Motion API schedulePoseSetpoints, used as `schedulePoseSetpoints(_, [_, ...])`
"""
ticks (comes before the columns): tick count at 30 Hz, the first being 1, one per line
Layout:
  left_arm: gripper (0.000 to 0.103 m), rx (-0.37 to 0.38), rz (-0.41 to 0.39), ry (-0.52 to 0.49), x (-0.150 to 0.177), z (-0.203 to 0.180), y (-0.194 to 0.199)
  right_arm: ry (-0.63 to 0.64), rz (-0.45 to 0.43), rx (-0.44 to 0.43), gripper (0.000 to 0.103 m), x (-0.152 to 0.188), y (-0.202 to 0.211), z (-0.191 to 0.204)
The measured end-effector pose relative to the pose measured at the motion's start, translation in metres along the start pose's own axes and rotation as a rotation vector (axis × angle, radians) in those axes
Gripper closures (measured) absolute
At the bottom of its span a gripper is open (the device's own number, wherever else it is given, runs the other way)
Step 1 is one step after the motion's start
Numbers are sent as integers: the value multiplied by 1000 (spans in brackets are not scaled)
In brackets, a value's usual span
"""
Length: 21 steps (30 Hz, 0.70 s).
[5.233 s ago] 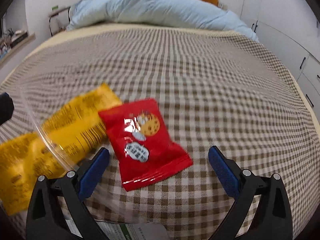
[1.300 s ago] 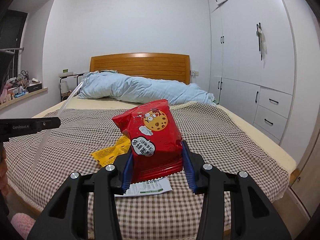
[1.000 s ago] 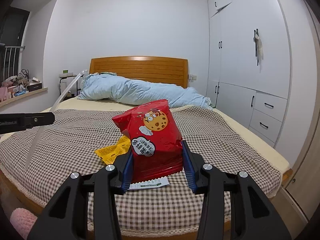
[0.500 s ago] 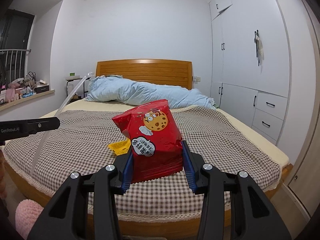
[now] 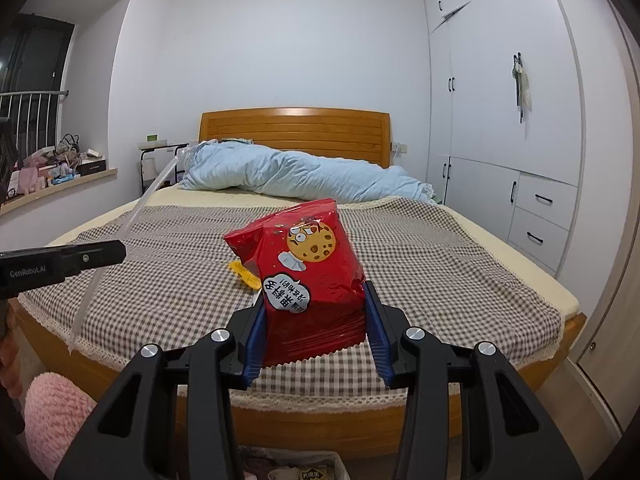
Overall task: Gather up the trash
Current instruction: 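Carry the straw in the left tool and red bag in the right tool toward the bin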
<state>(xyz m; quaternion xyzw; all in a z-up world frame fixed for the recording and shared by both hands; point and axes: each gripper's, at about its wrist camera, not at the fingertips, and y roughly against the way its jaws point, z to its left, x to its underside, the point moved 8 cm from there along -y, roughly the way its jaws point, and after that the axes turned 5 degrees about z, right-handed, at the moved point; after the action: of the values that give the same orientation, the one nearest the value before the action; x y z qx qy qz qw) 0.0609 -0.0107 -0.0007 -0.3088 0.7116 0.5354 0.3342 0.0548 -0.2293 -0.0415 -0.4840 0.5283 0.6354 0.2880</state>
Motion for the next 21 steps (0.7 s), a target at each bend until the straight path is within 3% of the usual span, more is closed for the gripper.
schedulePoseSetpoints(21, [100, -17, 91, -17, 67, 4, -15, -12, 127, -55, 60, 55, -12, 13])
